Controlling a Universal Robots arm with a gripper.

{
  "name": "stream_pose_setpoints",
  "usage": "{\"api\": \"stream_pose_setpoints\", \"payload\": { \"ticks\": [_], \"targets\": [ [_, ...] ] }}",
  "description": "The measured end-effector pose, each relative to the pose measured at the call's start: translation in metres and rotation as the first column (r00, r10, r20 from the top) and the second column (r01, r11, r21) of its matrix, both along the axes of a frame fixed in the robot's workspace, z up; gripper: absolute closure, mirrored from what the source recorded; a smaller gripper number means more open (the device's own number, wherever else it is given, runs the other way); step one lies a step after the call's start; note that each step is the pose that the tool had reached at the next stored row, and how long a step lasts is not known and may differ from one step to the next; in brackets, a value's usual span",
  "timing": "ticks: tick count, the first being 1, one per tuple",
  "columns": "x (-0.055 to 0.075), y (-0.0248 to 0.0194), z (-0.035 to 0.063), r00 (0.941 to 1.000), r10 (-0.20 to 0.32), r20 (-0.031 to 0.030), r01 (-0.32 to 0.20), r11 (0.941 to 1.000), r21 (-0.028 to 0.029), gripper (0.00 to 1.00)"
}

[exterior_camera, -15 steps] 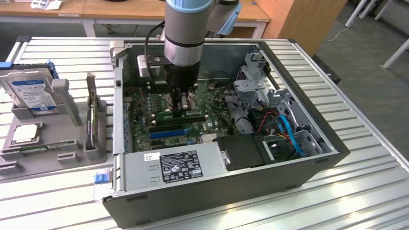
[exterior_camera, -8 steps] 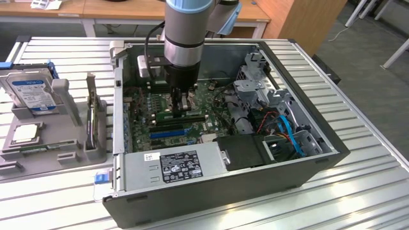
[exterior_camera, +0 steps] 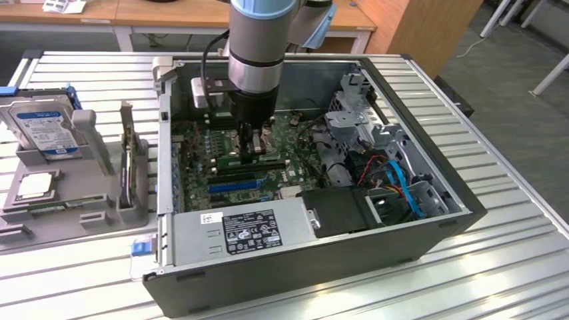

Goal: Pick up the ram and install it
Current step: 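Insert the ram into the slot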

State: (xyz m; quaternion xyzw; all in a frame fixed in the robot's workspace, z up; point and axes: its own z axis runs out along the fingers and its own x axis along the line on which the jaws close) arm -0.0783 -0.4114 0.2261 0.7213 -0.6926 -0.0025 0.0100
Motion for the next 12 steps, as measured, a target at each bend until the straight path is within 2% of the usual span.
{"api": "stream_pose_setpoints", "payload": {
  "ticks": [12],
  "targets": [
    [0.0002, 0.0017, -0.0006, 1.0000, 0.000, 0.0000, 0.000, 1.0000, 0.0000, 0.87]
  ]
}}
